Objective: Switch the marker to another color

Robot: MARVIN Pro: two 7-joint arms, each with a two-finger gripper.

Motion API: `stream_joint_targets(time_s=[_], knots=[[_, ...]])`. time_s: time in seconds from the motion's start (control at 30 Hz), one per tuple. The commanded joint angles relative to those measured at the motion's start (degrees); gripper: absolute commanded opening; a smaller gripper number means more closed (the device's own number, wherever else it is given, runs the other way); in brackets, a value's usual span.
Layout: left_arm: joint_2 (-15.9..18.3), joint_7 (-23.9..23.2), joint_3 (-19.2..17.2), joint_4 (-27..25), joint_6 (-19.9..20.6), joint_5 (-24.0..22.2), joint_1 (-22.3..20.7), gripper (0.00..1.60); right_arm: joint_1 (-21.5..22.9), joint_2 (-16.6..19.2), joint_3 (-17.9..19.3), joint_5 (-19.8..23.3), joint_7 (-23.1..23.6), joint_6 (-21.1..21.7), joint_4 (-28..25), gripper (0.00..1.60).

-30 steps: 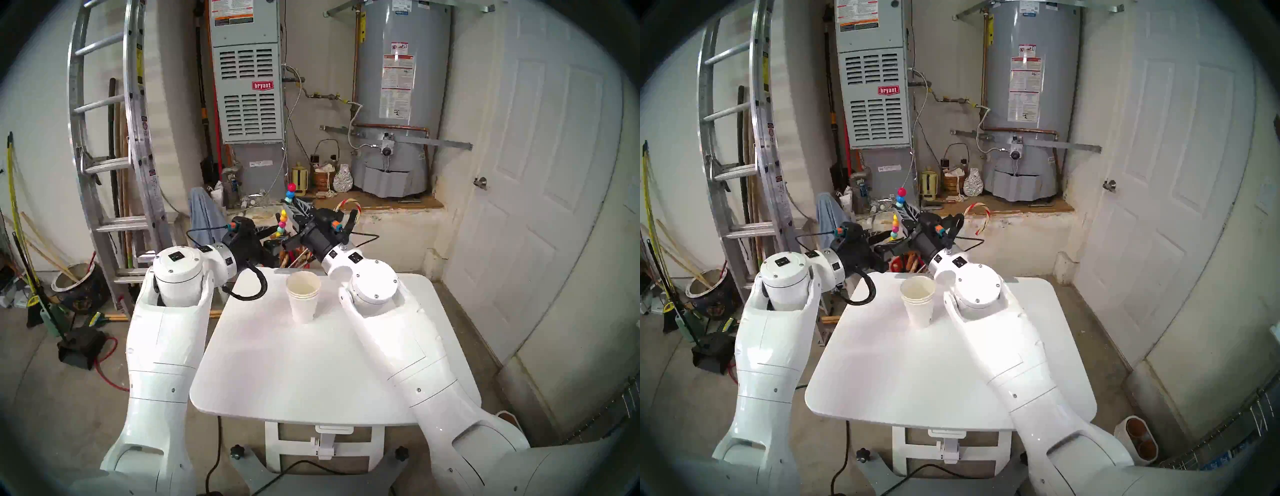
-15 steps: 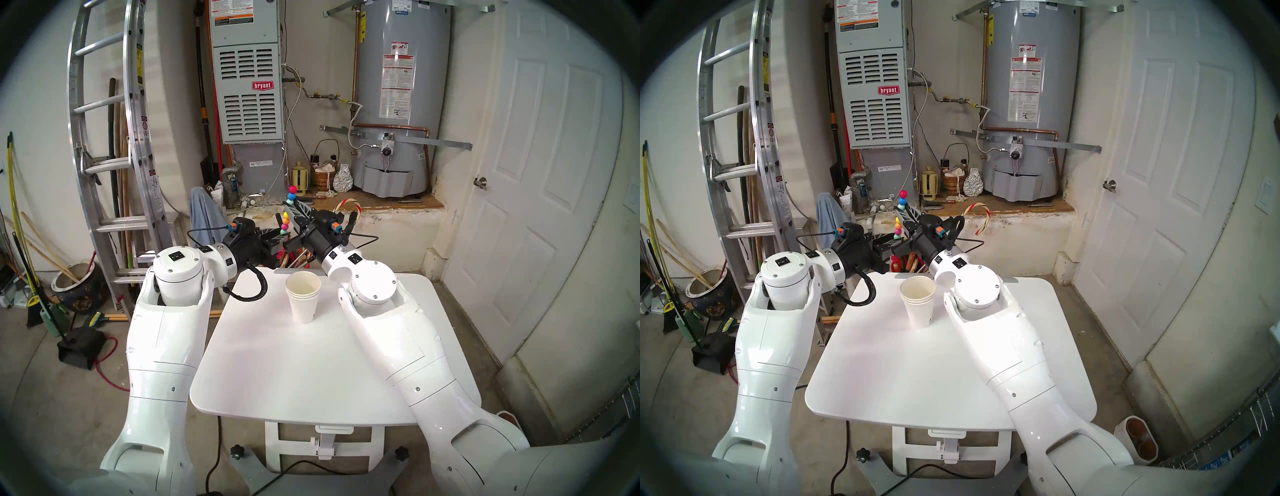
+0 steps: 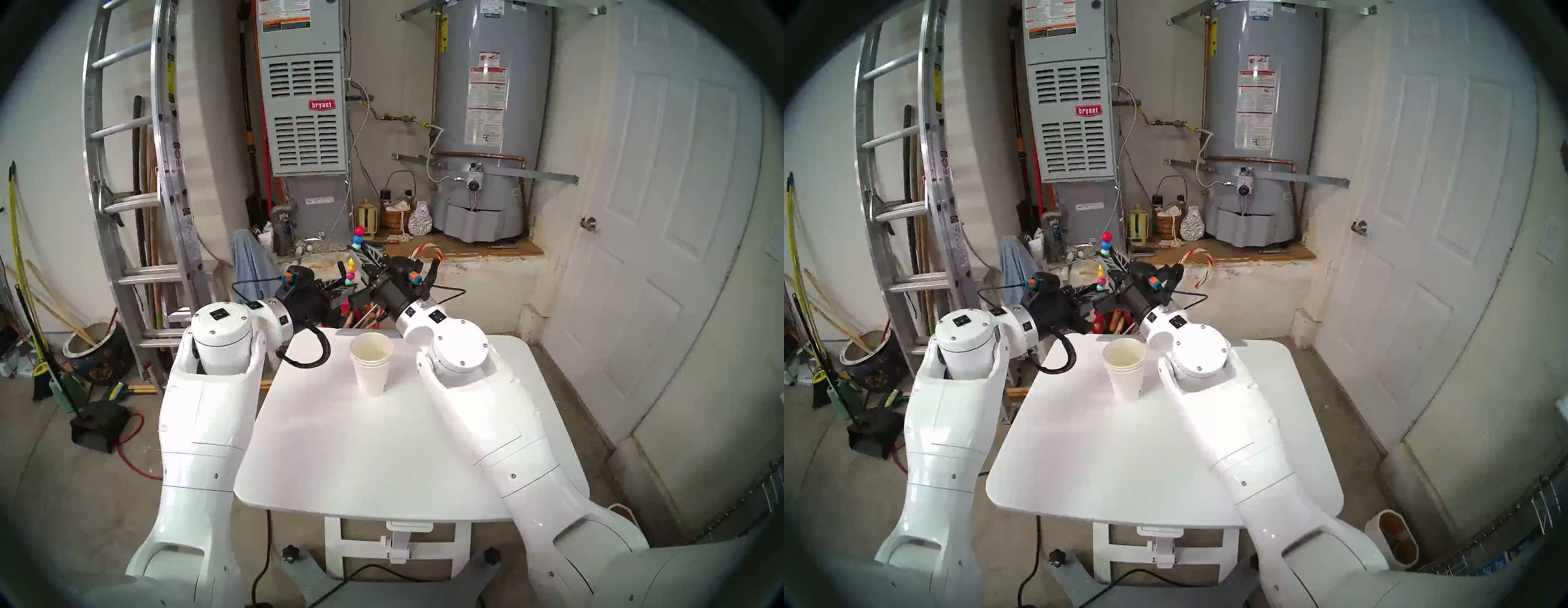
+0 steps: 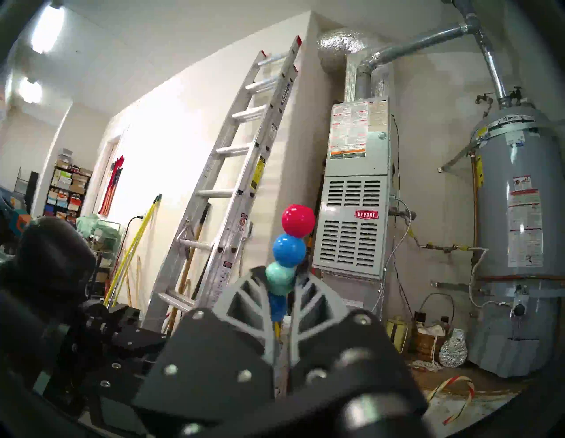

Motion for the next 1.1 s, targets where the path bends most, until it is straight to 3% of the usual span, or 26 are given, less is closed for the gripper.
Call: stream_joint_targets(time_s=[0.0,0.53,0.63,0.9,1.07], knots=[[-0.75,0.88,-0.81,-1.3,-0.96,-0.53,-0.15,0.0,0.46,-1.1,0.56,0.22,-1.14,-1.84,-1.29,0.0],[0.84,0.82,-1.12,-0.92,-1.95,0.58,3.21,0.0,5.38,-5.07,5.39,0.17,-8.75,-5.88,1.45,0.0],[0.35,2.99,-1.85,-0.49,-3.4,1.49,2.69,0.0,6.22,-3.32,4.27,-4.19,-9.8,-9.27,2.64,0.0],[-3.8,6.17,-7.49,-3.77,-2.82,-3.87,-2.82,0.0,5.97,-0.75,0.47,-12.18,-9.55,-11.02,7.79,0.0],[-5.12,6.98,-9.61,-5.87,-2.92,-6.44,-4.1,0.0,7.13,-0.49,-1.23,-16.47,-10.43,-12.27,10.42,0.0]])
